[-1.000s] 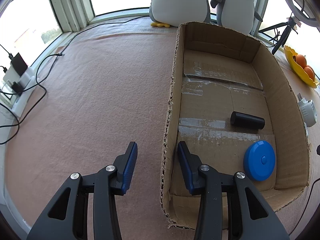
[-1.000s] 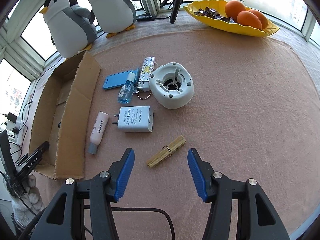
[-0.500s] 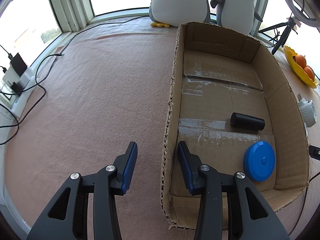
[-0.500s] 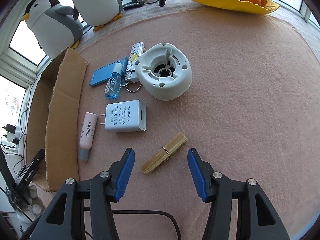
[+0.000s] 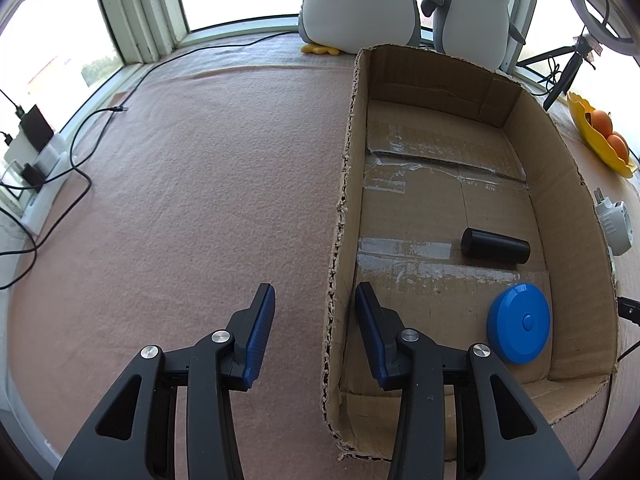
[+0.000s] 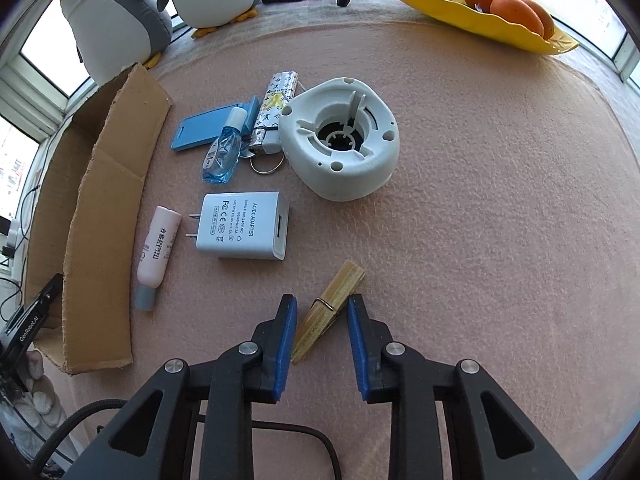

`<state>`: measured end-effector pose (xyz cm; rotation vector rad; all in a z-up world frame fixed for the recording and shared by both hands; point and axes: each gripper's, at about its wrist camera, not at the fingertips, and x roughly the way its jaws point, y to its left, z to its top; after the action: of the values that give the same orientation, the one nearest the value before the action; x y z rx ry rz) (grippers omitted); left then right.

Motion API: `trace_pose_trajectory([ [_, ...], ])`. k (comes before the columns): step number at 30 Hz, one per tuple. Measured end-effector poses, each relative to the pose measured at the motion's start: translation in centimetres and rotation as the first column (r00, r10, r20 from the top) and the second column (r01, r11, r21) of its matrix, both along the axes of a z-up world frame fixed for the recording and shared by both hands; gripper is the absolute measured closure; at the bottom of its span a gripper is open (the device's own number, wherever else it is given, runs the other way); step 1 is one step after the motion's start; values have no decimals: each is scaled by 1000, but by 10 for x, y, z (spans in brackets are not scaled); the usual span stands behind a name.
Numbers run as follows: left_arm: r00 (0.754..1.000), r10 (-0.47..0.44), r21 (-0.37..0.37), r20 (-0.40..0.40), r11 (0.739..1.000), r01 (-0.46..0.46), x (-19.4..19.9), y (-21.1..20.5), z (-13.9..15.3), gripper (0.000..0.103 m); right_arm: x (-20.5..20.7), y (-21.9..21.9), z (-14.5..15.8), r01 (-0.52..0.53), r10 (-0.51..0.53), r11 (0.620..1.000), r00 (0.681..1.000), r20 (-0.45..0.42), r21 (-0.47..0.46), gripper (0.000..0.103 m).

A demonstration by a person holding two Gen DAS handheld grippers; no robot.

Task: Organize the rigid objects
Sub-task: 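Move the right tool to the wooden clothespin and grasp it, then carry the wooden clothespin with the right tool into the box and release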

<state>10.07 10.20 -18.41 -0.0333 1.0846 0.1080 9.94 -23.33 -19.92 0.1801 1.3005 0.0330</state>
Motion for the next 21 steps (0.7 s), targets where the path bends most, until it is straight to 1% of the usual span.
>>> trace_pose_trajectory([
  [4, 1000, 0, -1, 1, 1000, 0, 0, 0, 0, 62, -2, -4, 1, -6, 6, 1000, 1000, 4, 5, 90],
  [10, 1000, 0, -3, 1, 1000, 0, 1, 0, 0, 62, -13, -10, 10, -2, 2, 1000, 999, 38, 3, 91],
  [16, 1000, 1, -6, 3, 1000, -1, 0, 2, -1, 62, -22, -6, 39, -23, 22, 1000, 995, 99, 9, 91],
  [21, 1000, -1, -5, 4, 1000, 1, 0, 3, -1, 62, -17, 18, 64, -84, 81, 996, 984, 156, 14, 91],
])
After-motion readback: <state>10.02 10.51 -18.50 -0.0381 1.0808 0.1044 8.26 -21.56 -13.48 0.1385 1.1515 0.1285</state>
